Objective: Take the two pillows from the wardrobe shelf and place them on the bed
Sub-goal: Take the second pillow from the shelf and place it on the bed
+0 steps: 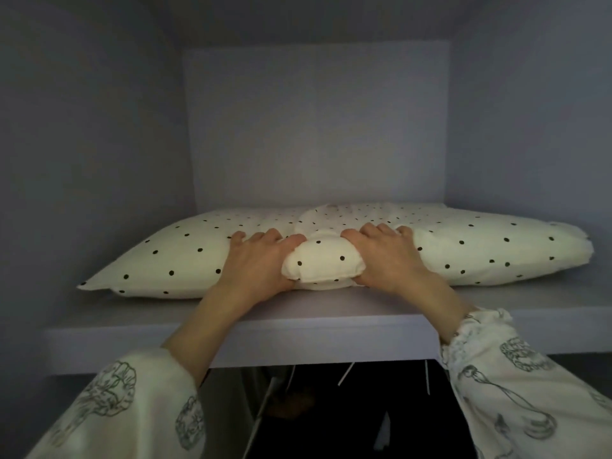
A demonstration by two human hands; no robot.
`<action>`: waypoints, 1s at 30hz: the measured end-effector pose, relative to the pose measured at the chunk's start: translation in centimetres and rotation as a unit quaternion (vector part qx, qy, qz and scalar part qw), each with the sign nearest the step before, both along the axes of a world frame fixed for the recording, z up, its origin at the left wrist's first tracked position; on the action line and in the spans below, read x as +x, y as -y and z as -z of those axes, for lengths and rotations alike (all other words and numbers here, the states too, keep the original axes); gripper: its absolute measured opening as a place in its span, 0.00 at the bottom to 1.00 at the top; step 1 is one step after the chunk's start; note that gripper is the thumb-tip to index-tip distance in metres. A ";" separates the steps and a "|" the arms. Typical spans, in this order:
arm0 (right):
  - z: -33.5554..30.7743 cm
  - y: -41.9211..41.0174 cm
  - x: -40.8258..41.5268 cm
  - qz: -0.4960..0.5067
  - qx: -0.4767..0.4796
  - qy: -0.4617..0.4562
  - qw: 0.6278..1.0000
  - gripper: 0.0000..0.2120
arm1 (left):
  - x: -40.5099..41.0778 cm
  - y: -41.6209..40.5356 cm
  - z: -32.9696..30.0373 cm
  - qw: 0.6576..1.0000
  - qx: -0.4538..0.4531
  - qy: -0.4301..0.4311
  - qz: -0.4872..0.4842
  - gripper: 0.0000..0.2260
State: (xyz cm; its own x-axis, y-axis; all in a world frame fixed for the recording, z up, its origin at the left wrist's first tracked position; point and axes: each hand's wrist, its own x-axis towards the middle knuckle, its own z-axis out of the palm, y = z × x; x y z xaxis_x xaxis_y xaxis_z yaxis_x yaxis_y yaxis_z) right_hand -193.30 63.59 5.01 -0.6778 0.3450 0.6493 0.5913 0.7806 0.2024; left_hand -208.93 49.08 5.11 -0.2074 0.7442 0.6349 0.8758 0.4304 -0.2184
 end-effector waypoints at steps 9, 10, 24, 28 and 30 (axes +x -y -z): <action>1.3 4.3 6.1 -0.055 0.023 -0.049 0.997 0.27 | 6.7 5.7 1.3 0.998 0.047 -0.029 -0.009 0.28; 1.3 5.0 7.0 -0.063 0.025 -0.052 0.996 0.27 | 7.7 6.5 1.4 0.998 0.054 -0.030 -0.010 0.28; 7.9 11.5 15.5 -0.105 0.061 -0.092 0.988 0.32 | 17.3 13.8 8.8 0.988 0.119 -0.088 -0.050 0.34; 8.8 12.4 16.9 -0.141 0.003 -0.074 0.987 0.34 | 17.9 14.0 9.5 0.991 0.093 -0.072 -0.070 0.34; 8.1 13.2 16.7 -0.149 -0.054 -0.107 0.981 0.32 | 18.2 14.0 9.8 0.991 0.086 -0.065 -0.082 0.34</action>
